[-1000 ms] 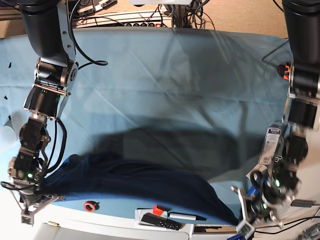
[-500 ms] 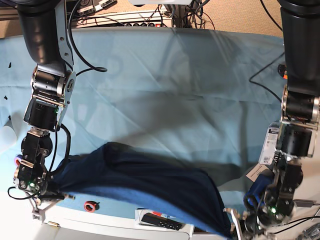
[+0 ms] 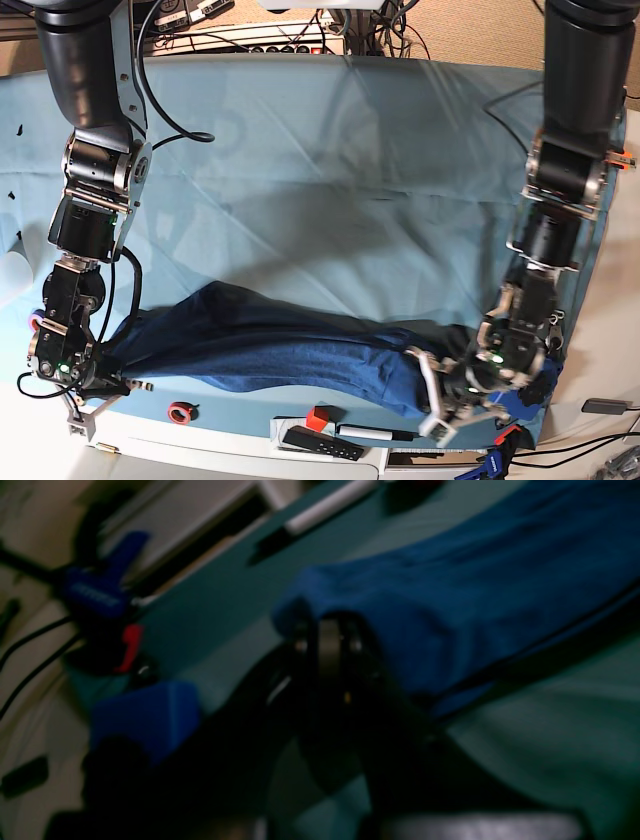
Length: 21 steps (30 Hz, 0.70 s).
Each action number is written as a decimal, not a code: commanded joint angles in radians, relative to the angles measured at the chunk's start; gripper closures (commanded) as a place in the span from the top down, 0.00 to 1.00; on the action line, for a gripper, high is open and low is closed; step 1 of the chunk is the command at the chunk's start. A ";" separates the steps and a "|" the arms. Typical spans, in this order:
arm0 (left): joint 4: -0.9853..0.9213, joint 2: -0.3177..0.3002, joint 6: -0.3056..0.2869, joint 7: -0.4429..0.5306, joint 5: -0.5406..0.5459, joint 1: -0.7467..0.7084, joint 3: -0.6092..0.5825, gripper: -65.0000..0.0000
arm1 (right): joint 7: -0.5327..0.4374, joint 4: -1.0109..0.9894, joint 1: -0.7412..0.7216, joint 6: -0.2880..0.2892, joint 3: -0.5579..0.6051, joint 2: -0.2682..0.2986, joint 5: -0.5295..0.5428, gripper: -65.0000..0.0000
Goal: Layout the t-shirt on the table in an organized manner, then fold the t-shirt properly
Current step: 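Hold the shirt hem with both grippers spread apart, then lift and stretch the shirt between both grippers, laying it flat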
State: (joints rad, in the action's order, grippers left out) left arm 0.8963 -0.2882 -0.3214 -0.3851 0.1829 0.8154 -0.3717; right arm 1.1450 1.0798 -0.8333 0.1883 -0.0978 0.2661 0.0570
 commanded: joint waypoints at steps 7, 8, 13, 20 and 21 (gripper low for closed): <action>0.017 0.004 0.006 0.019 0.009 0.066 0.008 0.00 | 0.023 0.020 0.002 0.118 -0.001 0.011 0.130 0.00; 0.017 -0.003 0.005 -0.004 0.028 0.066 0.008 0.00 | 0.030 0.020 0.014 0.134 -0.002 0.011 0.169 0.00; 0.034 -0.103 -0.126 -0.124 0.326 0.062 0.009 0.00 | 0.037 0.121 0.124 0.176 -0.002 0.011 0.278 0.00; 0.103 -0.229 -0.292 -0.341 0.658 0.062 0.161 0.00 | 0.030 0.542 0.327 0.182 -0.002 0.011 0.289 0.00; 0.105 -0.237 -0.310 -0.391 0.714 0.062 0.201 0.00 | 0.022 0.581 0.356 0.182 -0.002 0.011 0.289 0.00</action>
State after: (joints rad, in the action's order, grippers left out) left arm 0.9863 -0.5079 -0.6300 -0.8070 0.8871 0.8379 -0.1783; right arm 1.1828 1.6508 -0.4568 0.3733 -0.0975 0.2661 0.3408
